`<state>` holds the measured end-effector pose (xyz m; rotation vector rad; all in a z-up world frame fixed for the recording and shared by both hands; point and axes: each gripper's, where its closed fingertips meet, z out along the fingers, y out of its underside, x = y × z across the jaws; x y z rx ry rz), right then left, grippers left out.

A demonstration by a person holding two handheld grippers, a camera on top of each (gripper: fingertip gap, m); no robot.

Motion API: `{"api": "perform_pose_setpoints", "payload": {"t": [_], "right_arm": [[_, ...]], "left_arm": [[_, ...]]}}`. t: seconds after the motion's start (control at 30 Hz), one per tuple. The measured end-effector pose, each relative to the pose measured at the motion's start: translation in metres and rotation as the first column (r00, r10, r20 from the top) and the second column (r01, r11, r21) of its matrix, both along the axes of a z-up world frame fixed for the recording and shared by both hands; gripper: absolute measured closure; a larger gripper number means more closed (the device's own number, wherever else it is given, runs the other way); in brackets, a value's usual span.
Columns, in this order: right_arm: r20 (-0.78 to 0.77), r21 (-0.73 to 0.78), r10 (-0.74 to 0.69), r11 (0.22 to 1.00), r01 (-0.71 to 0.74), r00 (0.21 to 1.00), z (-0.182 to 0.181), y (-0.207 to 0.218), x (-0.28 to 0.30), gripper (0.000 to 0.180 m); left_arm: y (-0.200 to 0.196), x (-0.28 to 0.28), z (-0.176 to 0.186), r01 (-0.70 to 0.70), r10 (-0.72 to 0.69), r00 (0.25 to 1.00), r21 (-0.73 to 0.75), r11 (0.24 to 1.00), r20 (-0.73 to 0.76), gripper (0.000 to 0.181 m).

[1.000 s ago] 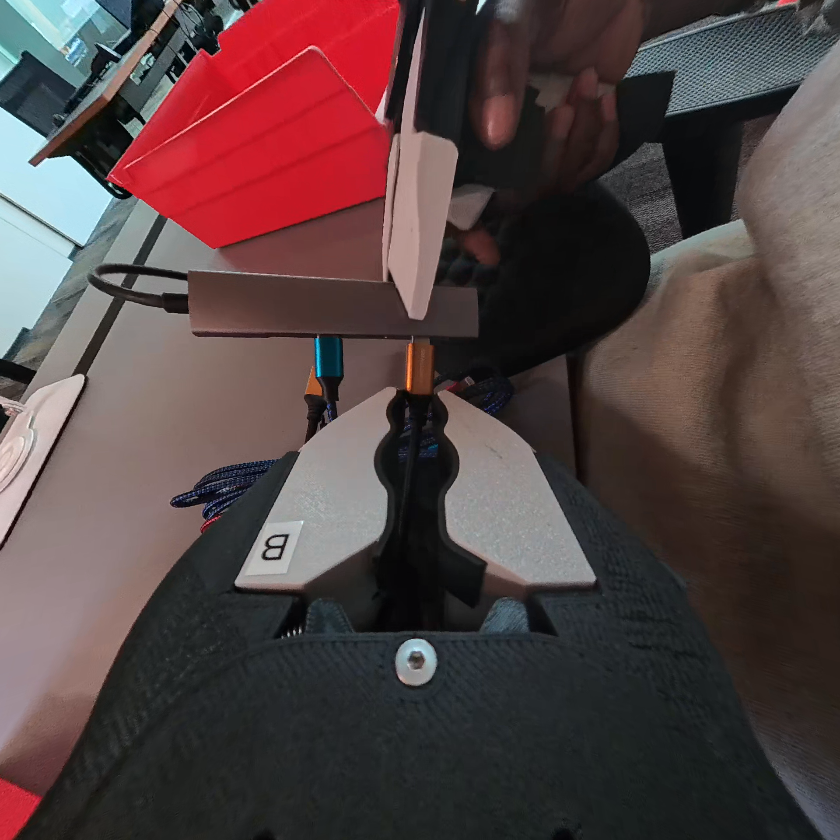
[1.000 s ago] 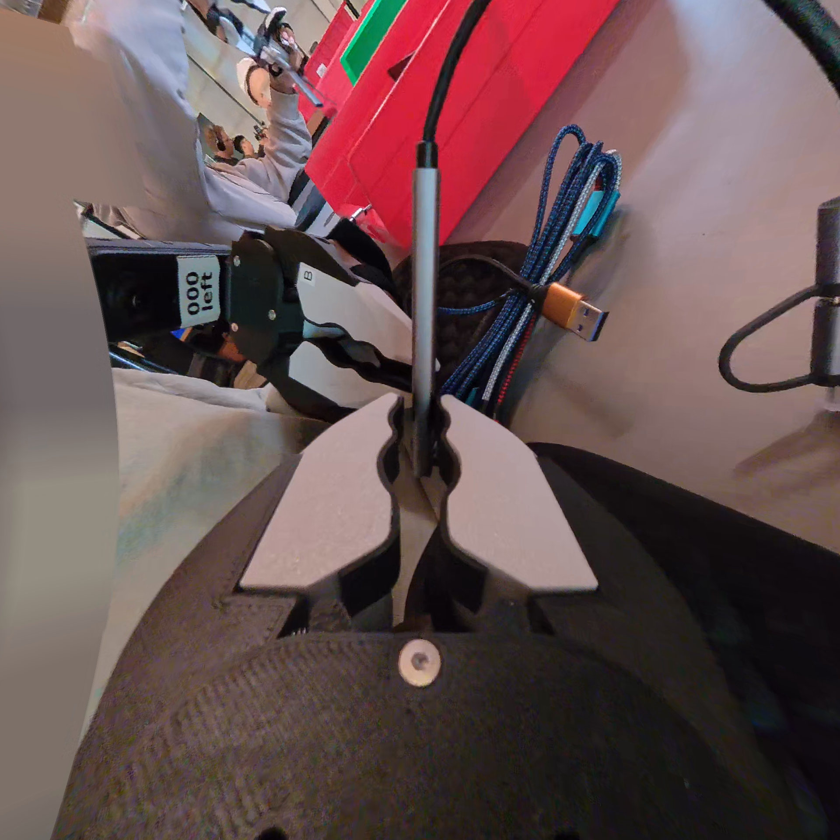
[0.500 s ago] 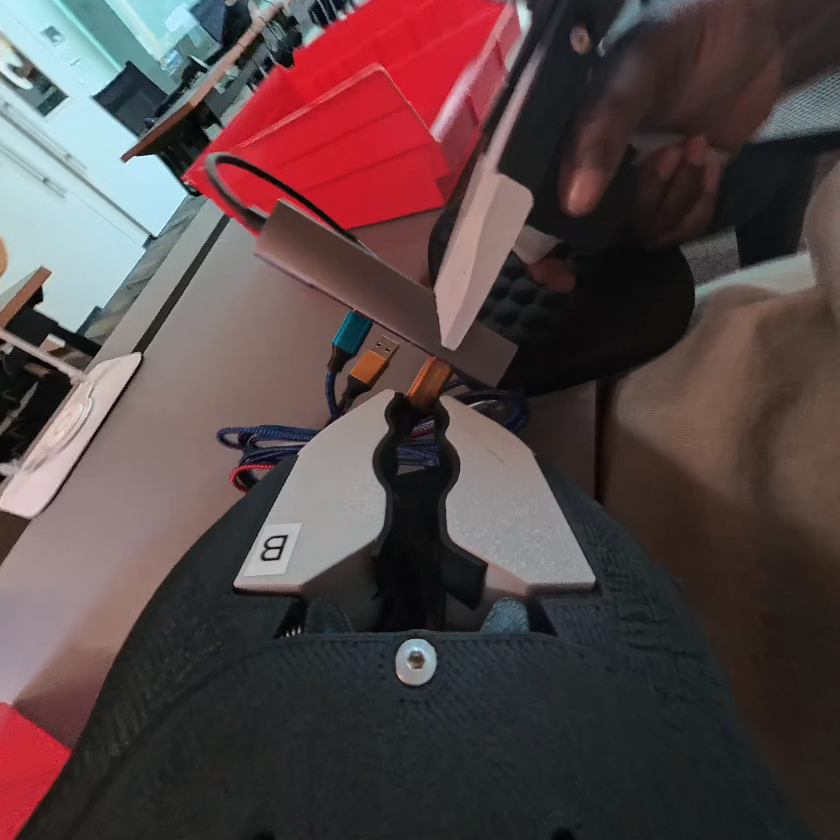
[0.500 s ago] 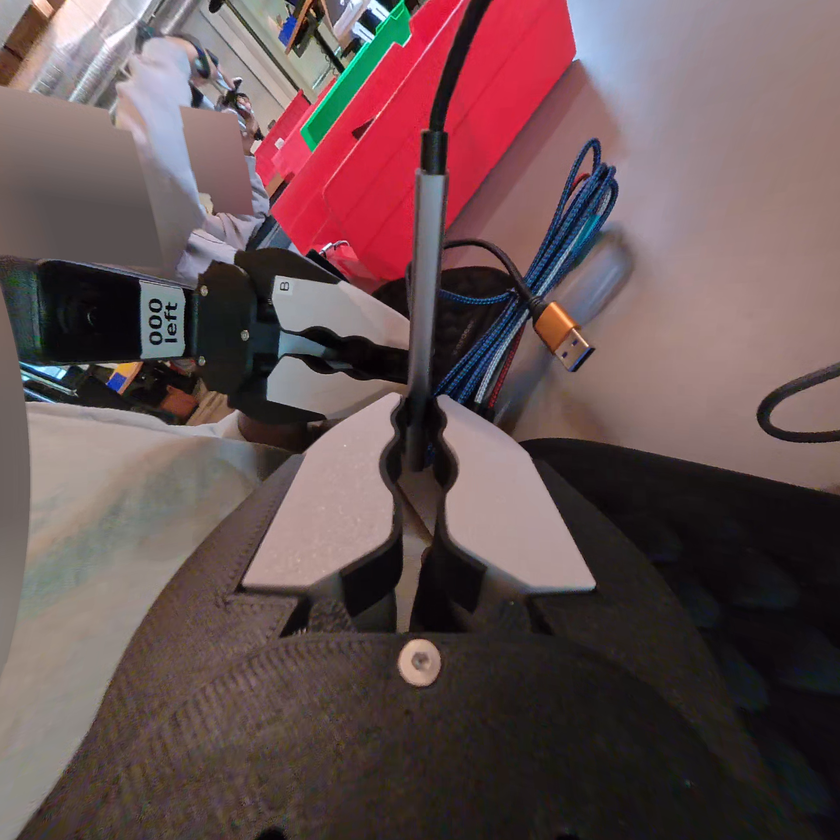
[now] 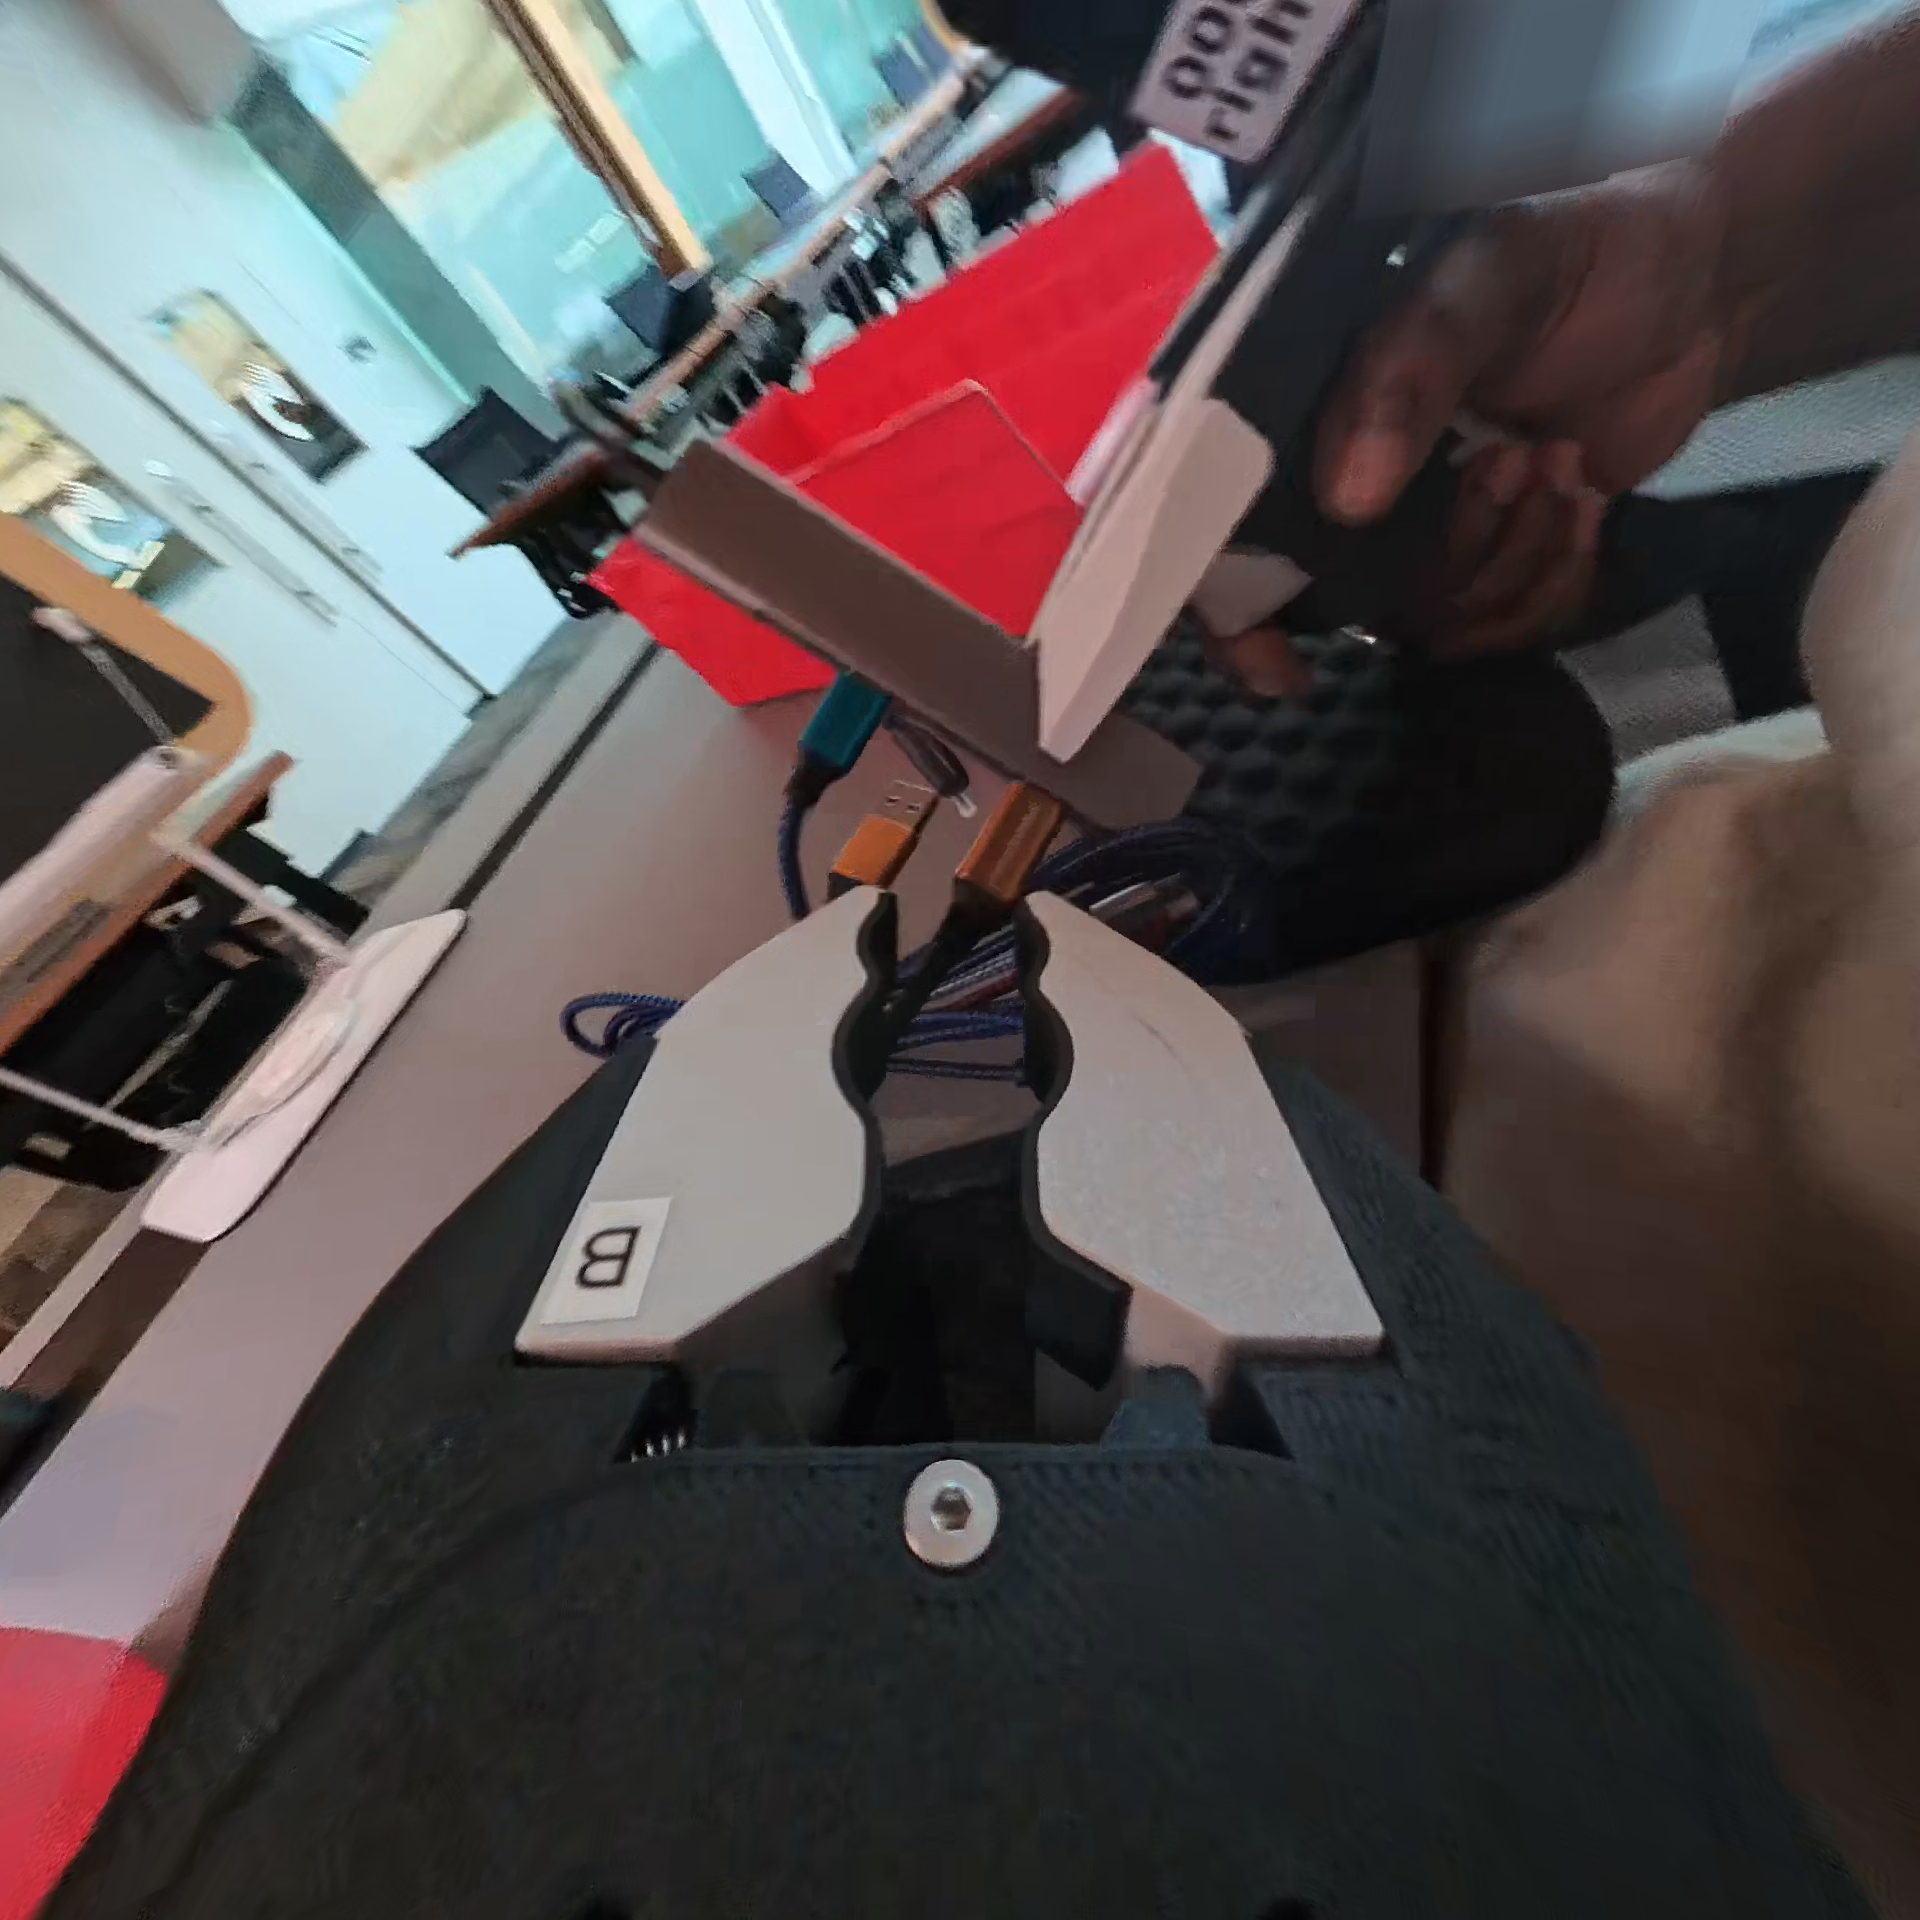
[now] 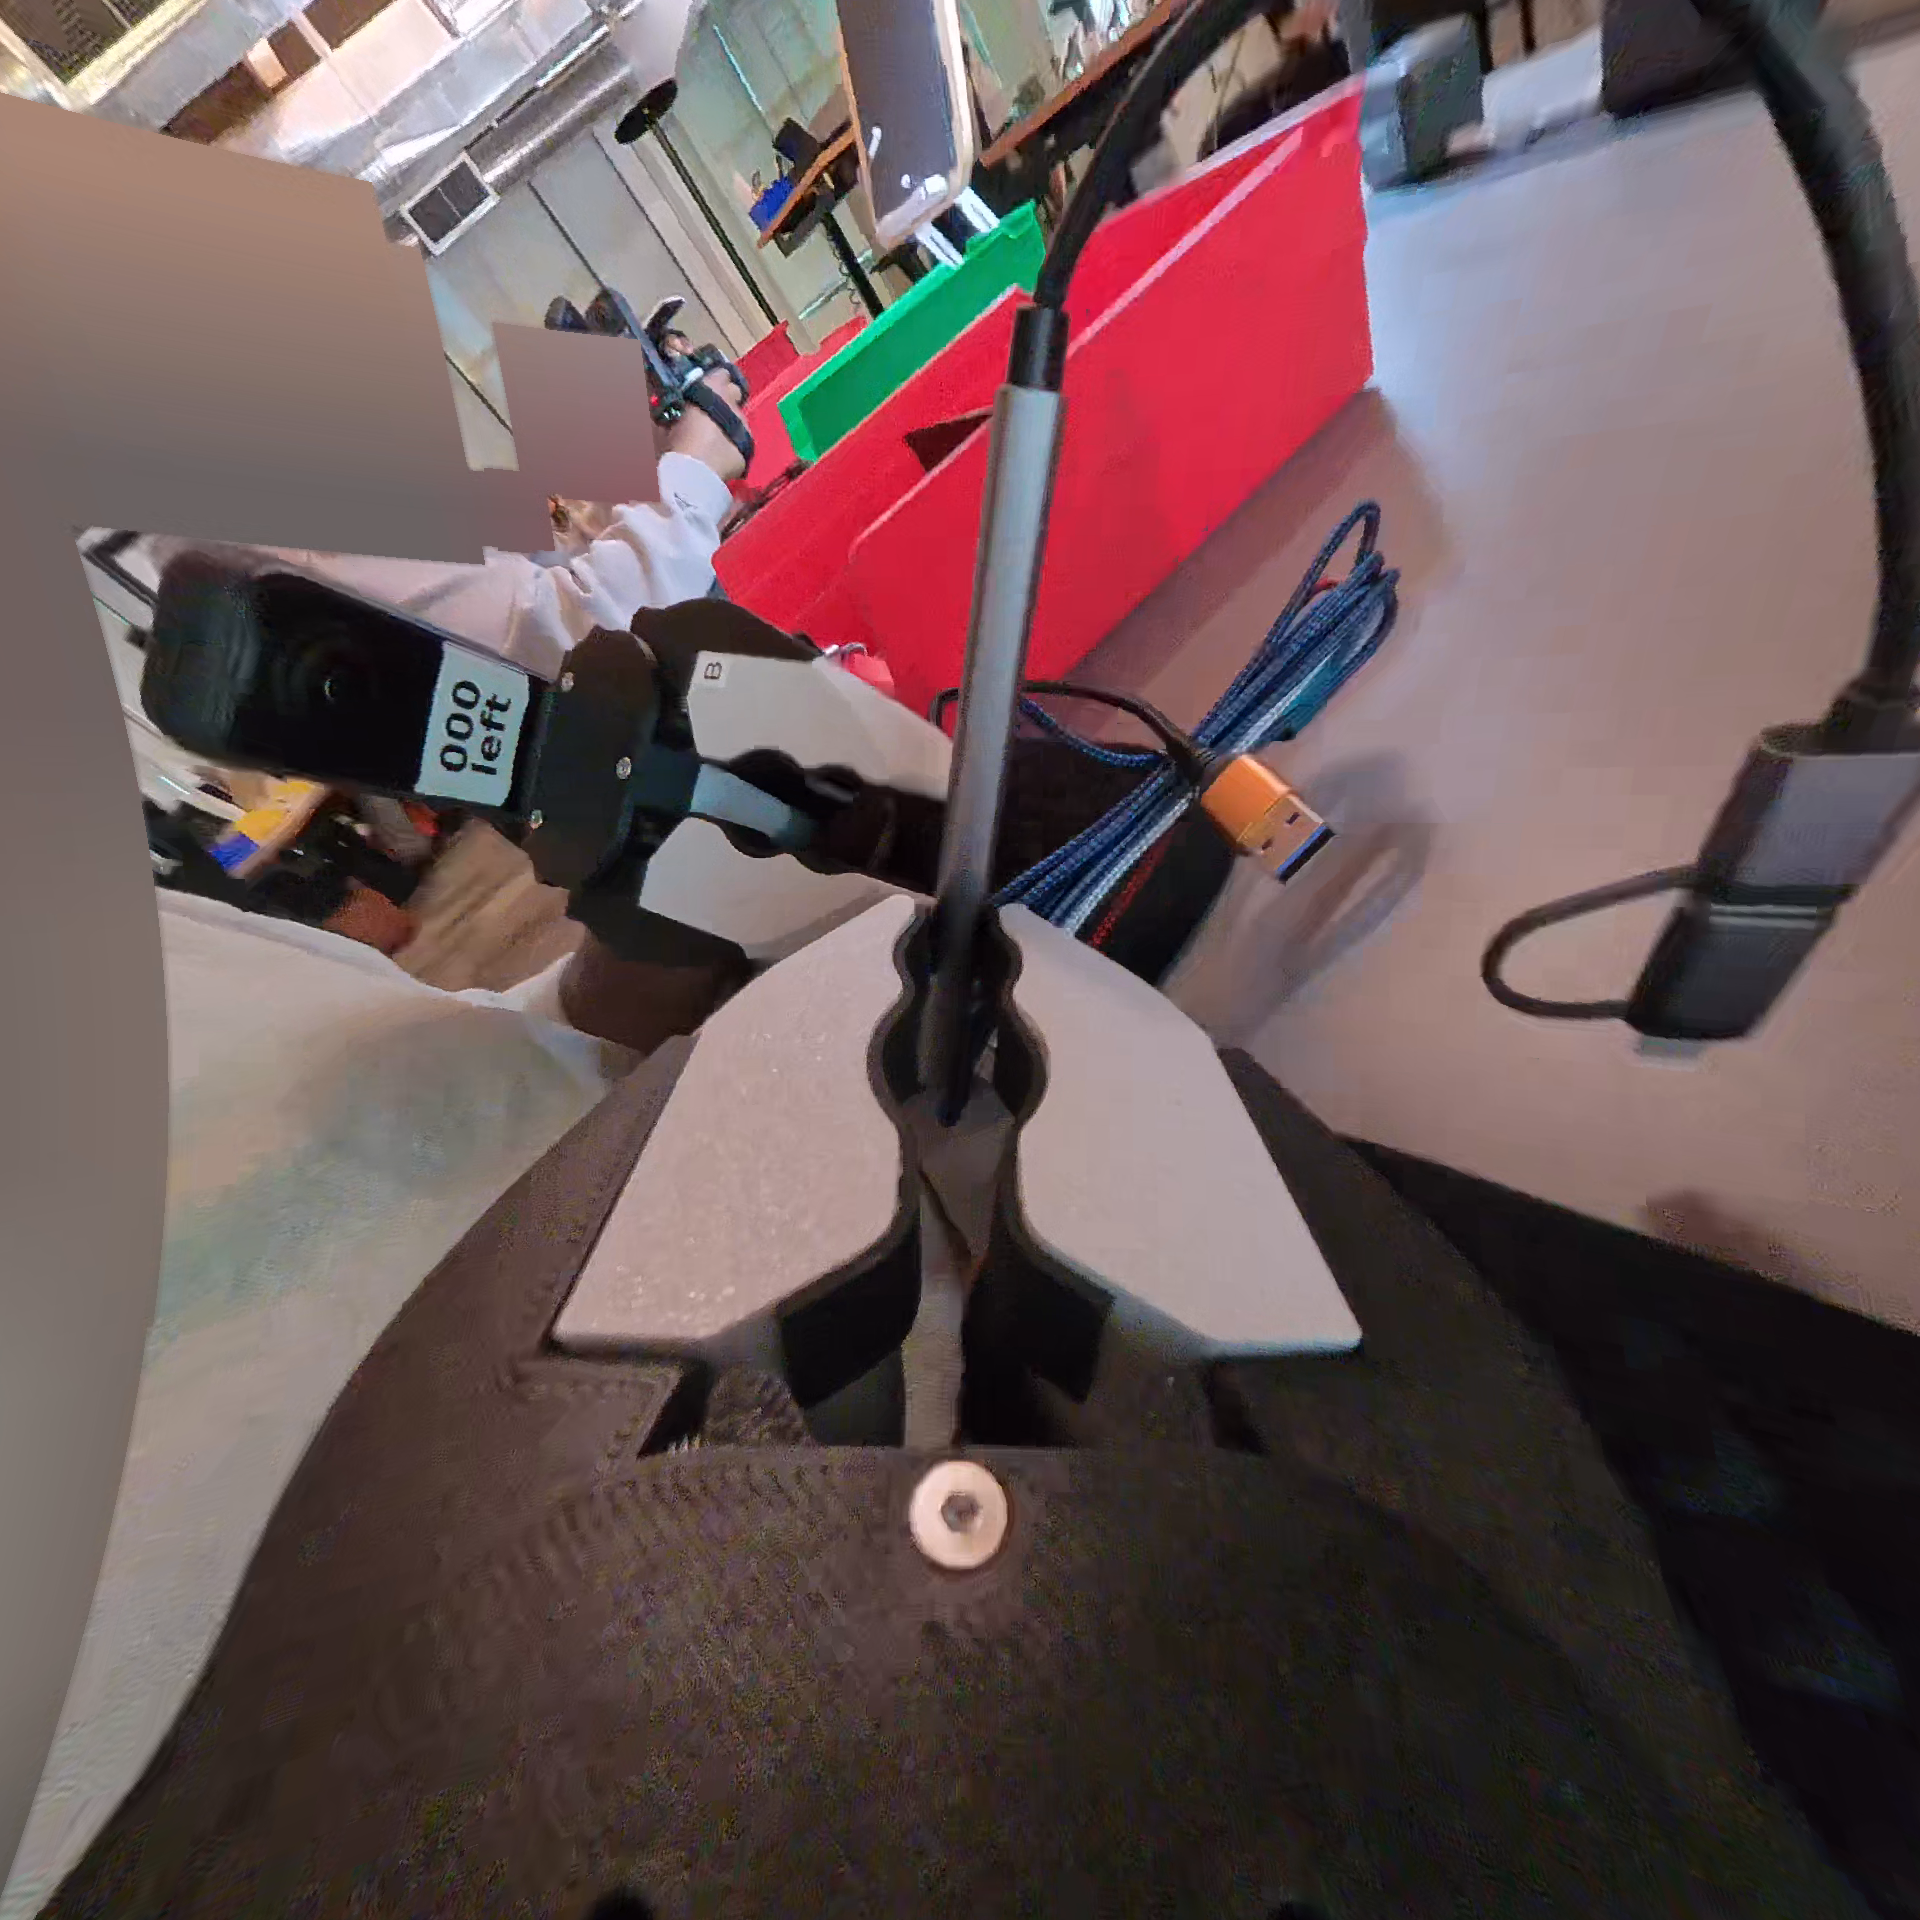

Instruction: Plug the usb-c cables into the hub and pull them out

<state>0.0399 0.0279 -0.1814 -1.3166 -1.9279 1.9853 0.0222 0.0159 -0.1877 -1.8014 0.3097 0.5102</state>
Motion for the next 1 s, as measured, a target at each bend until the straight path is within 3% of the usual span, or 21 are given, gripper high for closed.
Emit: {"api": "perform_pose_setpoints", "payload": {"t": [0.13, 0.23, 0.37, 0.53, 0.67, 0.9, 1.0], "right_arm": [[-0.128, 0.093, -0.024, 0.995, 0.036, 0.991, 0.021, 0.009, -0.003, 0.172], [-0.21, 0.108, -0.06, 0.991, 0.084, 0.976, 0.043, 0.022, -0.006, 0.172], [-0.332, 0.093, -0.128, 0.982, 0.167, 0.934, 0.083, 0.044, -0.012, 0.172], [-0.491, 0.039, -0.278, 0.94, 0.34, 0.825, 0.143, 0.094, -0.015, 0.172], [-0.576, -0.015, -0.428, 0.857, 0.514, 0.696, 0.177, 0.148, -0.013, 0.172], [-0.671, -0.132, -0.601, 0.673, 0.727, 0.434, 0.216, 0.231, 0.003, 0.172], [-0.67, -0.142, -0.636, 0.617, 0.774, 0.384, 0.214, 0.258, 0.002, 0.172]], "left_arm": [[-0.011, -0.01, 0.031, -0.036, 0.007, 0.99, 0.198, 0.98, 0.142, 0.146], [-0.022, -0.022, 0.054, -0.06, -0.045, 0.96, 0.357, 0.932, 0.278, 0.125], [-0.031, -0.04, 0.07, -0.126, -0.022, 0.959, 0.5, 0.857, 0.281, 0.118], [-0.019, -0.037, 0.055, -0.107, -0.038, 0.954, 0.457, 0.883, 0.297, 0.114], [-0.016, -0.035, 0.053, -0.101, -0.02, 0.968, 0.458, 0.883, 0.252, 0.115], [-0.009, -0.028, 0.048, -0.069, 0.001, 0.988, 0.425, 0.903, 0.157, 0.119], [-0.008, -0.027, 0.047, -0.065, 0.0, 0.988, 0.418, 0.906, 0.154, 0.119]]}}
